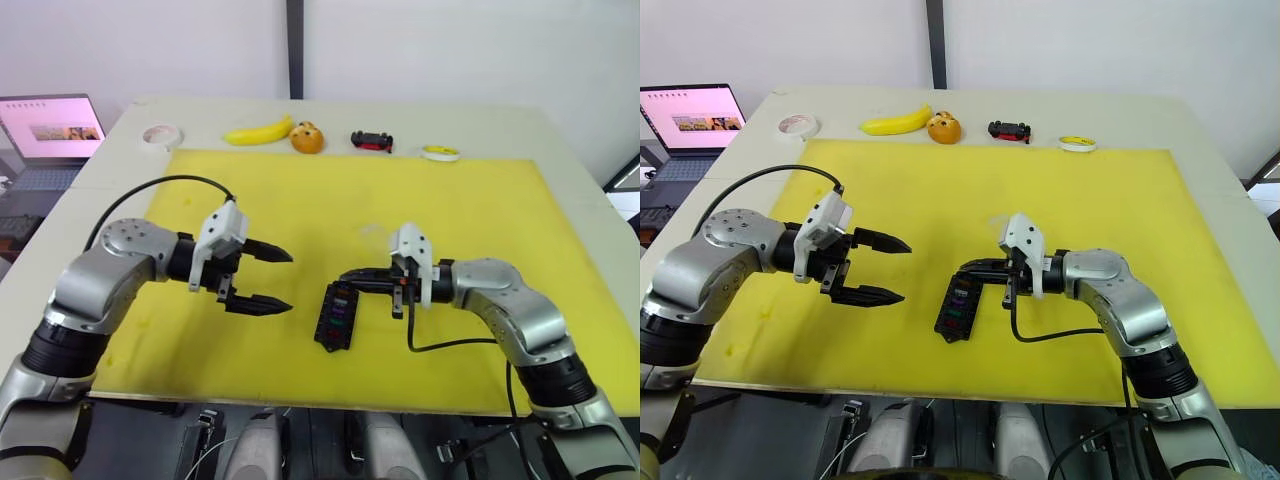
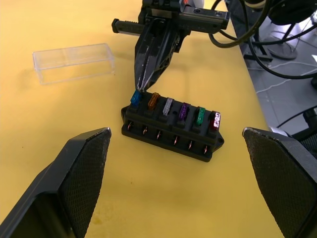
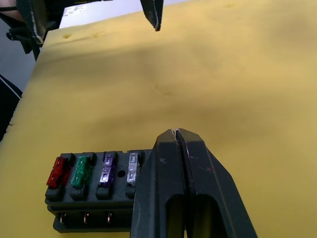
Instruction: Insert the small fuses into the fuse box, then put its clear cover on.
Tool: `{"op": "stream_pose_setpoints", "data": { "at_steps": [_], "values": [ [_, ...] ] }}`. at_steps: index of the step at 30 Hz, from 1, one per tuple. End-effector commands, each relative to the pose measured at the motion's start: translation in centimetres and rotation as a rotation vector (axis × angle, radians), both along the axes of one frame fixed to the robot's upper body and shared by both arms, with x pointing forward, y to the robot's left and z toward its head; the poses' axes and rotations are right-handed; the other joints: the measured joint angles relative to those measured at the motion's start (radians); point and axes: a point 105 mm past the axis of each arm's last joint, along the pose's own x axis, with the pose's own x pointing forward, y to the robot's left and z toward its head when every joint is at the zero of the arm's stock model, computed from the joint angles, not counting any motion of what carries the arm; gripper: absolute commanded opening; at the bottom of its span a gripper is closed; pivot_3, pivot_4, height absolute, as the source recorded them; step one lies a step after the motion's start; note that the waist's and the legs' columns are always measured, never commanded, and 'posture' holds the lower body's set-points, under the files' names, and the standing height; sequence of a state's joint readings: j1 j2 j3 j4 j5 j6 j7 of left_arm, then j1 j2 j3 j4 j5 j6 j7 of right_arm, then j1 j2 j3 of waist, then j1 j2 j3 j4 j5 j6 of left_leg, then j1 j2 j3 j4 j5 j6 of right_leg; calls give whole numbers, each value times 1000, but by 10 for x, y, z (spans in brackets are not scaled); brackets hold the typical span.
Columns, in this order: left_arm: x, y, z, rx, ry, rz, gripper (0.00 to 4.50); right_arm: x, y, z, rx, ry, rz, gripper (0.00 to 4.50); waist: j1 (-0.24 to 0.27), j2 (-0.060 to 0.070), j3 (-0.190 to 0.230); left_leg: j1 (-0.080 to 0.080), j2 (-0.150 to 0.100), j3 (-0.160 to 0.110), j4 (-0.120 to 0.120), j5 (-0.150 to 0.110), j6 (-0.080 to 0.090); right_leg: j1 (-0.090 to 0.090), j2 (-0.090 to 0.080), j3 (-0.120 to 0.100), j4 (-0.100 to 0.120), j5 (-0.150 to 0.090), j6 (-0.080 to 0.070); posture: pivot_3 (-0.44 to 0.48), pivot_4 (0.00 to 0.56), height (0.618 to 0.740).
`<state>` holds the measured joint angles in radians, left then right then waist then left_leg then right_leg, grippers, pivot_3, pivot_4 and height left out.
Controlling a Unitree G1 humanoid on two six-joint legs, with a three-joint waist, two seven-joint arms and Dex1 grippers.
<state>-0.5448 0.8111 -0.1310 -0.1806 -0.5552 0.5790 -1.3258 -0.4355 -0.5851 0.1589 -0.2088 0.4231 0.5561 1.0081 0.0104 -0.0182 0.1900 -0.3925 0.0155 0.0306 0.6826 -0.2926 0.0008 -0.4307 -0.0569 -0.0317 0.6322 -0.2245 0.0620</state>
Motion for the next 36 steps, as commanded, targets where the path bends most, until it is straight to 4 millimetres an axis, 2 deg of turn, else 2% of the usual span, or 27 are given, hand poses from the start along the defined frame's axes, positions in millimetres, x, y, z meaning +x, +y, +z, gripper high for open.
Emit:
{"op": "stream_pose_setpoints", "data": {
  "at_steps": [1, 12, 23, 25, 28, 31, 36],
  "values": [
    [-2, -1, 6, -10, -44, -10, 4500, 3, 2, 6, -9, -47, 0, 32, 0, 0, 0, 0, 0, 0, 0, 0, 0, 0, 0, 0, 0, 0, 0, 0, 150, 737],
    [-2, -3, 6, -16, -43, -7, 4500, -2, -4, -11, -104, 17, 11, 32, 0, 0, 0, 0, 0, 0, 0, 0, 0, 0, 0, 0, 0, 0, 0, 0, 150, 737],
    [-1, -4, 6, -19, -45, -6, 4500, -2, -3, -11, -101, 48, -1, 32, 0, 0, 0, 0, 0, 0, 0, 0, 0, 0, 0, 0, 0, 0, 0, 0, 150, 737],
    [0, -4, 6, -20, -46, -5, 4500, -2, -2, -9, -95, 44, 1, 32, 0, 0, 0, 0, 0, 0, 0, 0, 0, 0, 0, 0, 0, 0, 0, 0, 150, 737],
    [0, -3, 7, -20, -45, -4, 4500, 3, -1, 18, 14, 38, -13, 32, 0, 0, 0, 0, 0, 0, 0, 0, 0, 0, 0, 0, 0, 0, 0, 0, 150, 737],
    [0, -3, 7, -20, -44, -4, 4500, 2, -1, 33, 48, 42, -6, 32, 0, 0, 0, 0, 0, 0, 0, 0, 0, 0, 0, 0, 0, 0, 0, 0, 150, 737],
    [0, -3, 7, -22, -45, -2, 4500, 0, 2, 42, 53, 39, 11, 32, 0, 0, 0, 0, 0, 0, 0, 0, 0, 0, 0, 0, 0, 0, 0, 0, 150, 737]
  ]
}}
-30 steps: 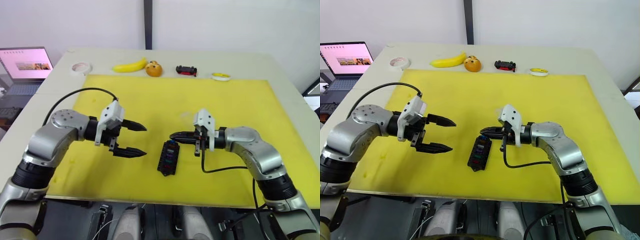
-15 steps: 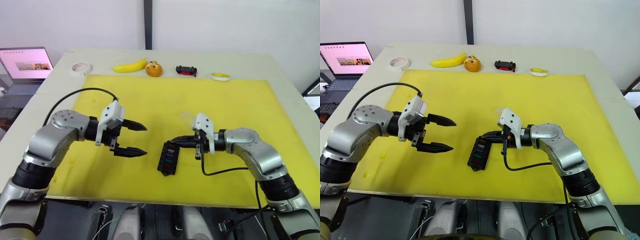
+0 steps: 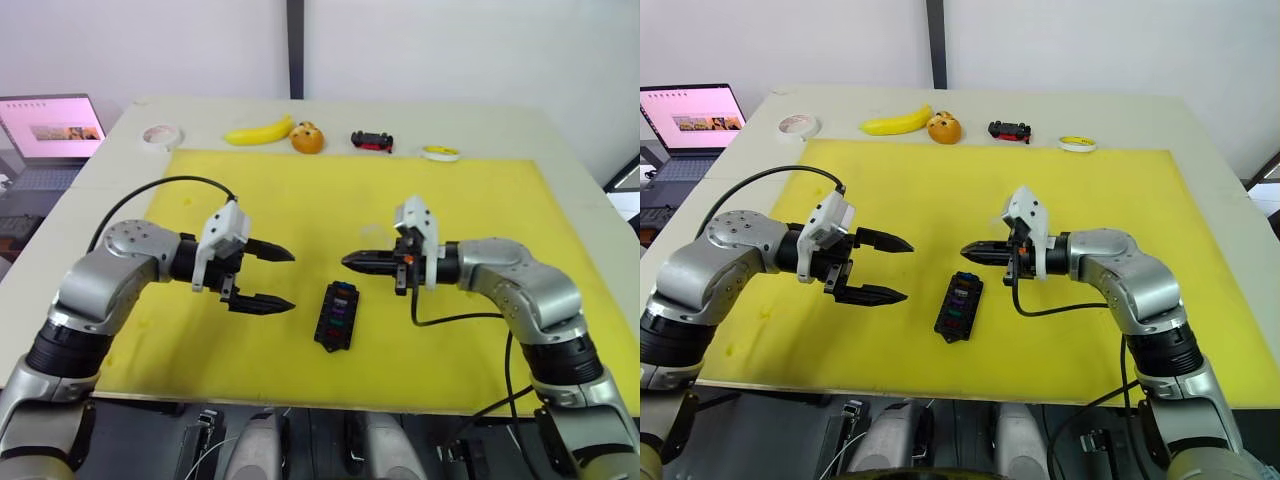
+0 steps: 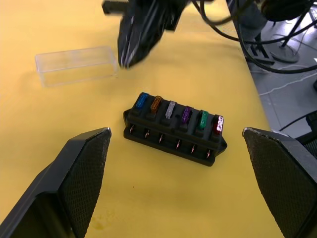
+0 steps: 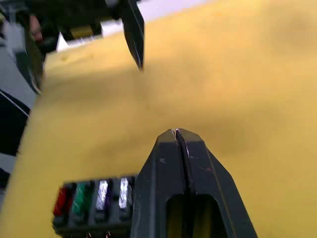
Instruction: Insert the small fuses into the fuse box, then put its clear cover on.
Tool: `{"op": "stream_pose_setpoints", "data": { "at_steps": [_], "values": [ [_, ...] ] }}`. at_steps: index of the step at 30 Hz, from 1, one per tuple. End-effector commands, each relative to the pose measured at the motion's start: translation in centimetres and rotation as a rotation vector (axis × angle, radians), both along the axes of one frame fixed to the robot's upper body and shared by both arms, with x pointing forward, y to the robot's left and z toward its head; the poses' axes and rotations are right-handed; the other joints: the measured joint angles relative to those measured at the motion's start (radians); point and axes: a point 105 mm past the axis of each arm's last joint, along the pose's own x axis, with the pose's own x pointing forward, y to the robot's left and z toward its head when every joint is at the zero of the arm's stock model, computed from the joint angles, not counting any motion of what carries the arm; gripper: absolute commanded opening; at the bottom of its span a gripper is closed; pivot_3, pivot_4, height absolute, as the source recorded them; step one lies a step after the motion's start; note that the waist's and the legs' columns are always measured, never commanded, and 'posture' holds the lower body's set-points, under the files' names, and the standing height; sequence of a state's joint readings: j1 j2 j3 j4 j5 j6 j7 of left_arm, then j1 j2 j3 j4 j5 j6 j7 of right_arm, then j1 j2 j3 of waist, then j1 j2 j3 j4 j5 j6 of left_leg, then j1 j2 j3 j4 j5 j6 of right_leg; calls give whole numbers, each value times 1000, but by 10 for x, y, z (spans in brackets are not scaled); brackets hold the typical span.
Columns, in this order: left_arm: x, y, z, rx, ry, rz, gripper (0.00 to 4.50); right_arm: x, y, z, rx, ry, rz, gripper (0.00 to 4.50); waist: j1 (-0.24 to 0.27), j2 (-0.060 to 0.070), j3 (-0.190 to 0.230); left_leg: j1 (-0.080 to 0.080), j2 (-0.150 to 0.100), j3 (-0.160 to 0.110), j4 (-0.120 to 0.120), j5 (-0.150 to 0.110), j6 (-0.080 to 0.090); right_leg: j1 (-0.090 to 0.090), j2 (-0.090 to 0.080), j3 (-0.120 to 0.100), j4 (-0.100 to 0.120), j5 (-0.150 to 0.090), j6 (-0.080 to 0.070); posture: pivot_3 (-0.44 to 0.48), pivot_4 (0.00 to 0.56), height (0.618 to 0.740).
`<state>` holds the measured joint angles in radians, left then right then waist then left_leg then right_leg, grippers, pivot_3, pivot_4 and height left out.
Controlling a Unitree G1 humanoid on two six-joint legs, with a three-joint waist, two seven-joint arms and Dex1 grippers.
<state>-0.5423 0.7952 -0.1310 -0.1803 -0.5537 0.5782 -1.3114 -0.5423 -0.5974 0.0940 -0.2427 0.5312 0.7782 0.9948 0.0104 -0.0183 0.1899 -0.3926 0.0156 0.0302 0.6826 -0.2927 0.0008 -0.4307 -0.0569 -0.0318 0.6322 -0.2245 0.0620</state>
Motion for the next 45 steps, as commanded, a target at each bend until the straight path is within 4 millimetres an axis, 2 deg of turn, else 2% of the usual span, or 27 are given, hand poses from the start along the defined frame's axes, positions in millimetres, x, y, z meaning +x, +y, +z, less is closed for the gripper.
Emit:
{"op": "stream_pose_setpoints", "data": {
  "at_steps": [1, 4, 11, 14, 20, 27, 32, 35, 38, 41, 45],
  "values": [
    [-1, -1, 8, -9, -44, -9, 4500, -4, 4, 10, 7, -40, 23, 32, 0, 0, 0, 0, 0, 0, 0, 0, 0, 0, 0, 0, 0, 0, 0, 0, 150, 737],
    [-1, -1, 8, -11, -44, -7, 4500, -6, 7, -2, -22, -42, 28, 32, 0, 0, 0, 0, 0, 0, 0, 0, 0, 0, 0, 0, 0, 0, 0, 0, 150, 737],
    [0, 0, 8, -11, -44, -3, 4500, -10, 1, -56, -160, 6, 33, 32, 0, 0, 0, 0, 0, 0, 0, 0, 0, 0, 0, 0, 0, 0, 0, 0, 150, 737],
    [0, 0, 8, -13, -45, 0, 4500, -7, -1, -62, -164, 2, 22, 32, 0, 0, -1, 0, 0, 0, 0, 0, 0, 0, 0, 0, 0, 0, 0, 0, 150, 737],
    [-1, 1, 8, -12, -43, 3, 4500, -11, 5, -30, -54, -7, 48, 32, 0, 0, -1, 1, 0, 0, 0, 0, 0, 1, 0, 0, 0, 0, 0, 0, 150, 737],
    [-3, 3, 7, -15, -36, 8, 4500, -22, 12, 23, 91, -19, 80, 32, -1, 0, 0, 0, 0, 0, 0, 0, 0, 0, 0, 0, 0, 0, 0, 0, 150, 737],
    [-1, 11, 6, 8, 5, 50, 4500, -24, 5, 41, 77, -77, 59, 32, 1, 0, 0, 0, 0, 0, 0, 0, 0, 0, 0, 0, 0, 0, 0, 0, 150, 737],
    [2, 26, 8, 36, 56, 125, 4500, -20, -18, 45, -22, -146, 7, 32, 2, 0, 0, 0, -1, 0, 0, 0, 0, 0, -1, 0, 0, 0, 0, 0, 150, 737],
    [1, 46, 12, 56, 89, 195, 4500, -19, -56, 36, -188, -178, -48, 32, 2, 0, 0, 0, -1, 0, 0, 0, 0, 0, -1, 0, -1, 0, 0, 0, 150, 737],
    [-4, 76, 7, 111, 125, 291, 4500, -21, -101, 37, -292, -143, -114, 911, -1, 0, 0, 0, -1, 1, 0, -1, 1, 0, -1, 0, -1, 0, 0, 0, 150, 737],
    [-14, 122, 10, 177, 123, 431, 4500, -29, -158, 41, -438, -132, -222, 3015, -6, 1, 0, 1, 1, 3, -1, -1, 1, 0, -1, 0, -1, -1, 0, 0, 150, 737]
  ]
}}
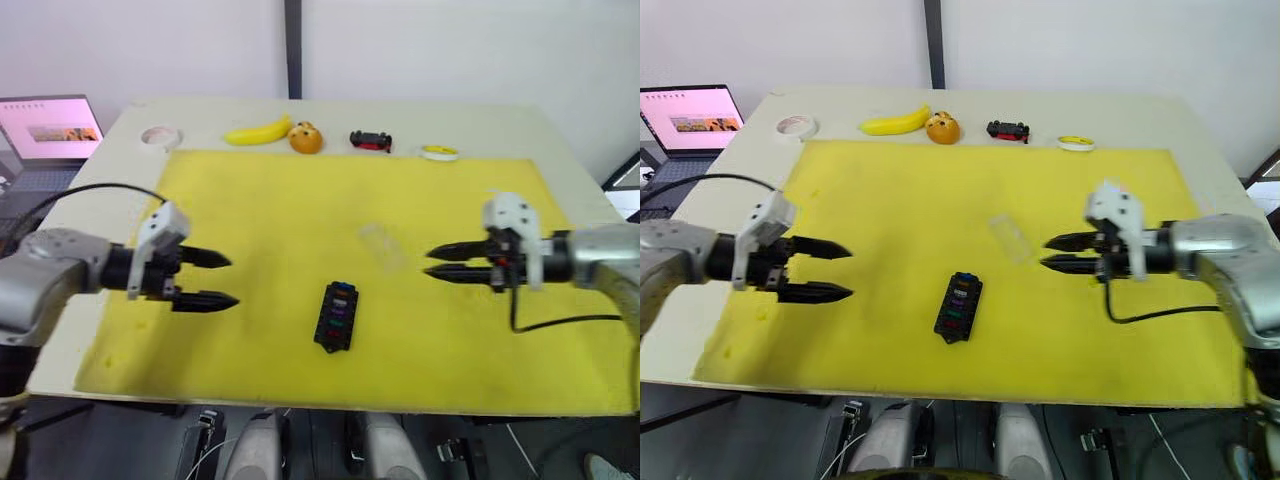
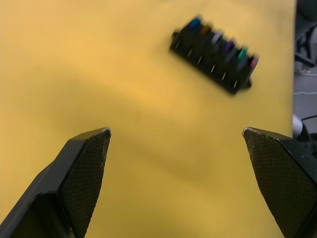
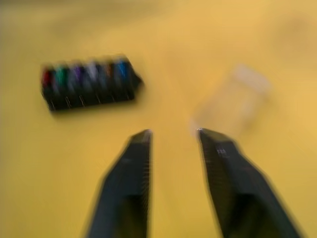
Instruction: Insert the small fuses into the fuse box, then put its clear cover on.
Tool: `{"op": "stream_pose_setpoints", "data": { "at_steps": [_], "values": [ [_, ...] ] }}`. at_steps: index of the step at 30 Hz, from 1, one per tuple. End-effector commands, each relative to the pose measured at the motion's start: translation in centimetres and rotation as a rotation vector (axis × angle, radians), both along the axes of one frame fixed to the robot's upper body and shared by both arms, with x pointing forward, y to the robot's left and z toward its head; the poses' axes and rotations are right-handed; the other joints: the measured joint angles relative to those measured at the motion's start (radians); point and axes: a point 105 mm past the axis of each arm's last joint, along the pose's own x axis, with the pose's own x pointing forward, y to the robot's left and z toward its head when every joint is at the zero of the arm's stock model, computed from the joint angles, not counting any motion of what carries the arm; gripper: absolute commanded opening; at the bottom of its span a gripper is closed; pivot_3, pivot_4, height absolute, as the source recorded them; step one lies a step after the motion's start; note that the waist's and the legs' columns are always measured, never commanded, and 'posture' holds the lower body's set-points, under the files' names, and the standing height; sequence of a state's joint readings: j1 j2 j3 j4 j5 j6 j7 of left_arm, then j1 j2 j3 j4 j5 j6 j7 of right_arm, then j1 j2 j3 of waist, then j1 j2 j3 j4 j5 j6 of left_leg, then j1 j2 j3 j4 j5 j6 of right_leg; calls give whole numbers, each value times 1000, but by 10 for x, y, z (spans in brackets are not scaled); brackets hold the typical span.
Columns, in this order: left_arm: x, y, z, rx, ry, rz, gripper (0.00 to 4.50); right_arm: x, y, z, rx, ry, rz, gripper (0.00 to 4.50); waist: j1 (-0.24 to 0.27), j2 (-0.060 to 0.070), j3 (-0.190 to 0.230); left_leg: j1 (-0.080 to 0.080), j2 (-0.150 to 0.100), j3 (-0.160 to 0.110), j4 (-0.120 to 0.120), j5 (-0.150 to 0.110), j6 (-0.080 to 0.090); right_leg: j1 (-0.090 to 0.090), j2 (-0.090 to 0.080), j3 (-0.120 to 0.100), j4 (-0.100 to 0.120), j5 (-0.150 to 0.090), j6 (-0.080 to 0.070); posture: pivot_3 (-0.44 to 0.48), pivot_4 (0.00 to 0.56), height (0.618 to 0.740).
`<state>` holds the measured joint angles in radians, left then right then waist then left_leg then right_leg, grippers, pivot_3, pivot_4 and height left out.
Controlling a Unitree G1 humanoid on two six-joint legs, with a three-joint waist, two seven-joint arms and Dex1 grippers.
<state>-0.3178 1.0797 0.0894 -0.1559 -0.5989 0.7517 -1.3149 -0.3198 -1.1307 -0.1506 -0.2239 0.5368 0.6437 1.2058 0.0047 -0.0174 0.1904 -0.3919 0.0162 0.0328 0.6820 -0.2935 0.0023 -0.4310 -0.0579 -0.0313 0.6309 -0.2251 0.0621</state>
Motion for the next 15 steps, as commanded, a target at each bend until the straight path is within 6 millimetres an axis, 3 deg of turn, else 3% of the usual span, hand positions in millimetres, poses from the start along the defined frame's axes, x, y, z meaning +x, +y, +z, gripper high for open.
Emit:
{"op": "stream_pose_setpoints", "data": {
  "at_steps": [1, 3, 6, 8, 11, 15],
  "values": [
    [-6, 37, 20, 63, -77, 92, 4500, -9, -37, 19, -100, -68, -47, 3492, 0, 0, 0, 0, 0, 0, 0, 0, 0, 0, 0, 0, 0, 0, 0, 0, 150, 737],
    [-10, 60, 20, 112, -87, 157, 4500, -14, -58, 21, -140, -63, -102, 4438, 1, 0, 0, 0, 1, 1, 0, 0, 0, -1, 0, 0, 0, -2, -3, 0, 150, 737],
    [-18, 85, 22, 157, -92, 233, 4500, -22, -85, 23, -189, -61, -183, 4438, 2, 1, 0, 1, 1, 2, -1, 0, 0, -1, -1, 0, 0, -2, -3, 0, 150, 737],
    [-21, 90, 23, 156, -95, 251, 4500, -25, -91, 26, -187, -63, -203, 4438, 3, 1, 0, 0, 0, 4, -1, 0, 0, -1, -2, 0, 0, -2, -3, 0, 150, 737],
    [-22, 88, 21, 154, -99, 239, 4500, -25, -88, 27, -181, -71, -193, 4438, 4, 1, 0, 0, 0, 4, -1, 0, 0, -1, -2, 0, 0, -2, -3, 0, 150, 737],
    [-13, 56, 15, 96, -132, 148, 4500, -16, -62, 28, -131, -114, -123, 4438, 6, 1, 0, 0, 0, 5, 0, 0, 0, -2, -3, 1, 0, -2, -3, 0, 150, 737]
  ]
}}
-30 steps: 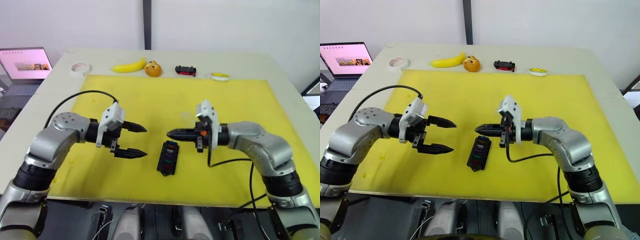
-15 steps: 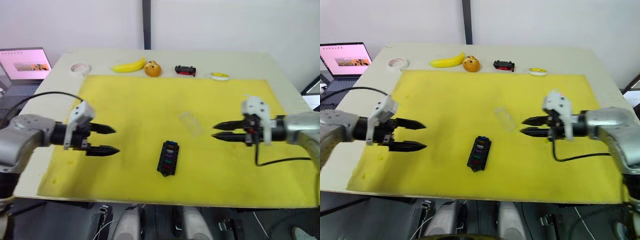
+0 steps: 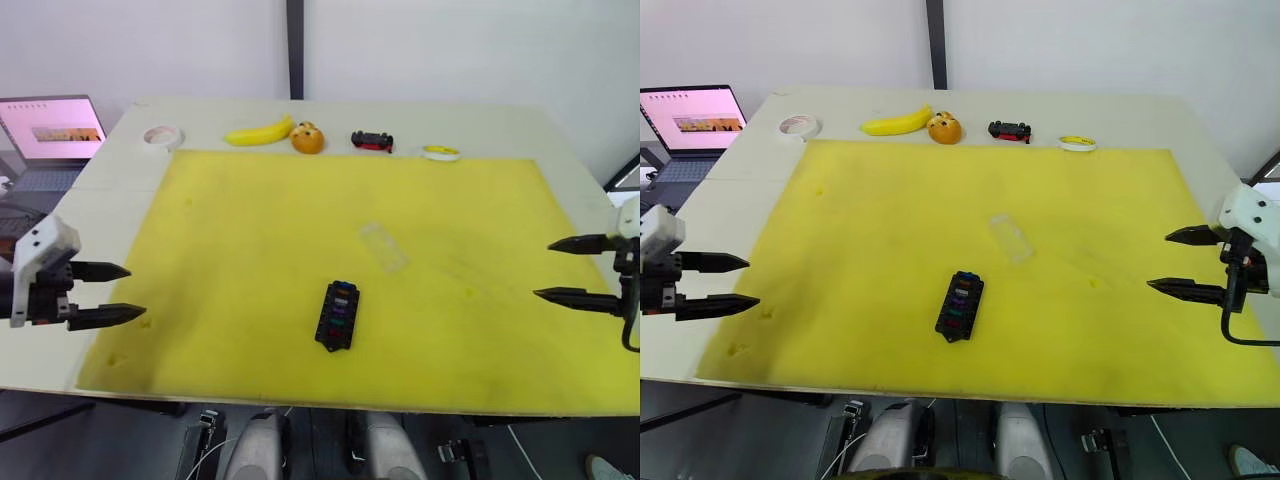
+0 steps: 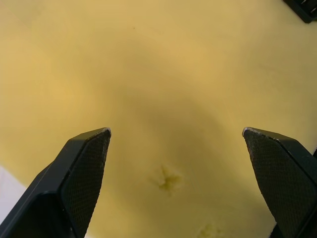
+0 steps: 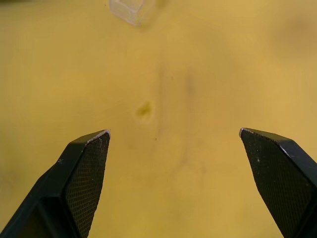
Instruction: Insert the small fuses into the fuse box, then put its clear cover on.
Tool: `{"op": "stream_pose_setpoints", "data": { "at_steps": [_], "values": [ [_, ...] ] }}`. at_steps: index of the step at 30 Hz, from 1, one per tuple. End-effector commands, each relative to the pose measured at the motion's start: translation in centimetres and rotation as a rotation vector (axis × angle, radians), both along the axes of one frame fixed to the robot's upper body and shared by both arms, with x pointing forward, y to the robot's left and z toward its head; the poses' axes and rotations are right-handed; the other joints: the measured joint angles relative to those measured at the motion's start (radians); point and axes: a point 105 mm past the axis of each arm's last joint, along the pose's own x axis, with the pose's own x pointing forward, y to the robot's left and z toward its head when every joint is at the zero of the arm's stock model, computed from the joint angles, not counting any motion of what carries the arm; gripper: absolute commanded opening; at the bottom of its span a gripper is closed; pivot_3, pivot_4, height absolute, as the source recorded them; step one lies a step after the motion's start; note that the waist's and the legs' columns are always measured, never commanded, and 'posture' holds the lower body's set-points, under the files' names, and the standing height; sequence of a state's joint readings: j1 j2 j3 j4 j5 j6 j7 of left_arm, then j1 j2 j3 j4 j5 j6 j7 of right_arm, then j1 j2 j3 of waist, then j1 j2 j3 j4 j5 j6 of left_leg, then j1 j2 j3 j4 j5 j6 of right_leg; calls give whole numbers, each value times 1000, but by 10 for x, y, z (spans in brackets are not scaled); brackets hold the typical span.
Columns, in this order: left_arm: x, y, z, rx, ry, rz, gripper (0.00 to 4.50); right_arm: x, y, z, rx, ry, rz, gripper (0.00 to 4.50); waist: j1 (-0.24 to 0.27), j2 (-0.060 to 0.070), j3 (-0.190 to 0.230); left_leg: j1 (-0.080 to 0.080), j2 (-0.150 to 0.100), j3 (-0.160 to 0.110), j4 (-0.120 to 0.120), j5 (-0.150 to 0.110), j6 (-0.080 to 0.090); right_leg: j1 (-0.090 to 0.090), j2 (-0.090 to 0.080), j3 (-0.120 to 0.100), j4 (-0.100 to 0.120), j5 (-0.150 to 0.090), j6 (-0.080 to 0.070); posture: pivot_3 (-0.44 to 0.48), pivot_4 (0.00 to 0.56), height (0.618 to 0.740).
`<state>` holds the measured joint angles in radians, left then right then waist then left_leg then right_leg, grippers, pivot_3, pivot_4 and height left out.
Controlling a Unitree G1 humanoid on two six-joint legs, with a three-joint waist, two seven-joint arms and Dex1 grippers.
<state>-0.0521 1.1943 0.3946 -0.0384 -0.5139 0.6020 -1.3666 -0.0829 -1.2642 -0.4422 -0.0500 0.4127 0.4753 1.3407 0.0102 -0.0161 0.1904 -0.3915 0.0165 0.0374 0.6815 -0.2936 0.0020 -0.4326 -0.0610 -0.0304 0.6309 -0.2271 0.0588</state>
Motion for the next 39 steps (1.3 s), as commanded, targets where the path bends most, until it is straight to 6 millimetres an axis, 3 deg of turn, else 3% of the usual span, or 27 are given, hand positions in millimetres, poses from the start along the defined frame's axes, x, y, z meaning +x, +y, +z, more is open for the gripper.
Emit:
{"op": "stream_pose_setpoints", "data": {
  "at_steps": [1, 5, 7, 12, 15, 19, 22, 27, 32, 39],
  "values": [
    [6, -34, 3, -42, -55, -110, 4500, 7, 31, 13, 44, -79, 95, 4438, 0, 0, 0, 0, 0, 0, 0, 0, 0, 0, 0, 0, 0, 0, 0, 0, 150, 737],
    [8, -75, 0, -111, -68, -206, 4500, 17, 68, 10, 112, -116, 182, 4438, 0, 0, 0, -1, 0, 0, 0, 0, 0, 0, 0, 0, 0, 2, 4, 0, 150, 737],
    [1, -103, -7, -155, -49, -284, 4500, 24, 91, 6, 154, -141, 224, 4438, -3, 0, 0, -1, 0, 0, 0, 0, 0, 0, 0, 1, 0, 2, 4, 0, 150, 737],
    [-10, -152, -22, -226, -49, -322, 4500, 30, 131, -11, 181, -139, 332, 4438, 0, 0, 0, -1, -1, -1, 1, 0, 0, 0, 0, 1, 1, 2, 4, 0, 150, 737],
    [-17, -179, -33, -280, -71, -266, 4500, 44, 142, -27, 143, -152, 356, 3646, -1, -1, 0, 0, -1, -1, 1, 0, 0, 1, 0, 1, 1, 2, 4, 0, 150, 737],
    [-30, -199, -44, -324, -45, -204, 4500, 57, 154, -37, 140, -145, 395, 1620, 0, -1, 0, 0, -1, -2, 2, 0, 0, 1, 0, 2, 1, 2, 4, 0, 150, 737],
    [-30, -203, -52, -317, -42, -124, 4500, 63, 158, -45, 125, -131, 422, 49, 0, -1, 0, 0, -1, -3, 2, 0, 0, 2, 1, 2, 1, 3, 4, 0, 150, 737],
    [-31, -206, -57, -308, -57, -51, 4500, 71, 161, -44, 114, -151, 424, 49, 1, -1, 0, 0, -2, -4, 2, 0, 0, 2, 1, 1, 1, 2, 4, 0, 150, 737],
    [-35, -220, -58, -319, -102, 19, 4500, 63, 162, -26, 193, -115, 428, 49, 2, -1, 0, 0, -2, -4, 2, 0, 0, 3, 0, 2, 1, 2, 4, 0, 150, 737],
    [-54, -239, -60, -354, -96, 105, 4500, 62, 136, 0, 242, -100, 333, 49, 2, -1, -1, 0, -2, -5, 2, 0, 0, 3, -1, 1, 1, 2, 3, 0, 150, 737]
  ]
}}
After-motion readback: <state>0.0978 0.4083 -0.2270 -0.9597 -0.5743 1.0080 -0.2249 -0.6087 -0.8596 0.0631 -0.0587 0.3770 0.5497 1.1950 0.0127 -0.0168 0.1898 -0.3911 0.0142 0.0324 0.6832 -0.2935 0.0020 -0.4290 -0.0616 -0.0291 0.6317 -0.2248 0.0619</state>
